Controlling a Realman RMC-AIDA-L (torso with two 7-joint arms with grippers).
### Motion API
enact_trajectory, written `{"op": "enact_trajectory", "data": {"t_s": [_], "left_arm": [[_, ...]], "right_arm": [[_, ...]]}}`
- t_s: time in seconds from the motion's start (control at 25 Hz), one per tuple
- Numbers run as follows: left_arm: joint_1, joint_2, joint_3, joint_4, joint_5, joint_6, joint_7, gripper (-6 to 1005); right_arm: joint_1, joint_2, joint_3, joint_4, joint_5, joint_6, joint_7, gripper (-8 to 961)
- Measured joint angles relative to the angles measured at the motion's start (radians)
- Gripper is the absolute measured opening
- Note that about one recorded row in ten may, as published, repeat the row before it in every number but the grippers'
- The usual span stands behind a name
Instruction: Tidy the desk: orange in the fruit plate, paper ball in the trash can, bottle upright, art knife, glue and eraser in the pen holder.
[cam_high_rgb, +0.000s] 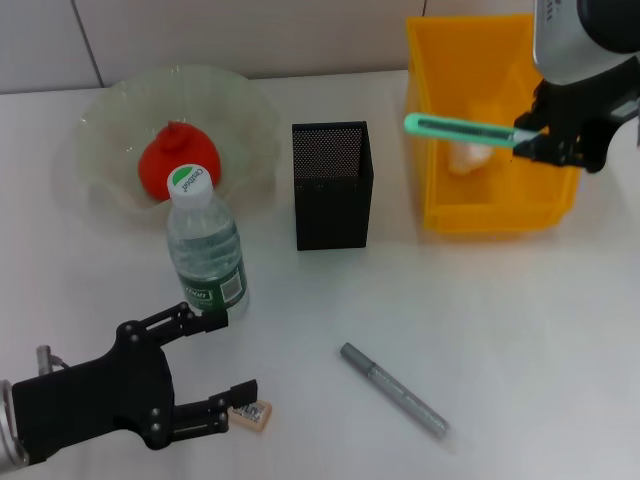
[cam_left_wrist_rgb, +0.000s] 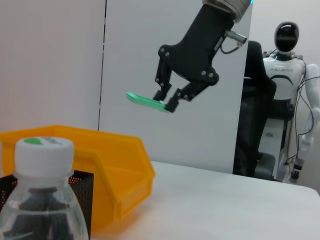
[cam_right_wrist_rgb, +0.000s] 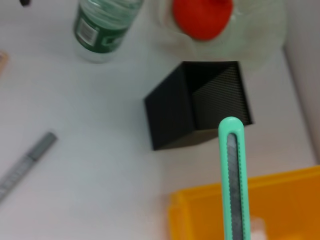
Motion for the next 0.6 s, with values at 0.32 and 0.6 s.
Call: {"op": "enact_trajectory", "data": {"t_s": [0.32, 0.6], "left_arm": [[-0.006, -0.002, -0.036, 0.002, -0.001, 0.016, -0.002, 795], [-0.005, 0.000, -0.031, 0.017, 0.003, 0.026, 0.003, 794]], "right_arm": [[0.000, 0.004, -0.031, -0.039, -0.090, 0.029, -0.122, 190], [0.004, 0.004, -0.080, -0.058, -0.120, 0.063, -0.262, 193]]}}
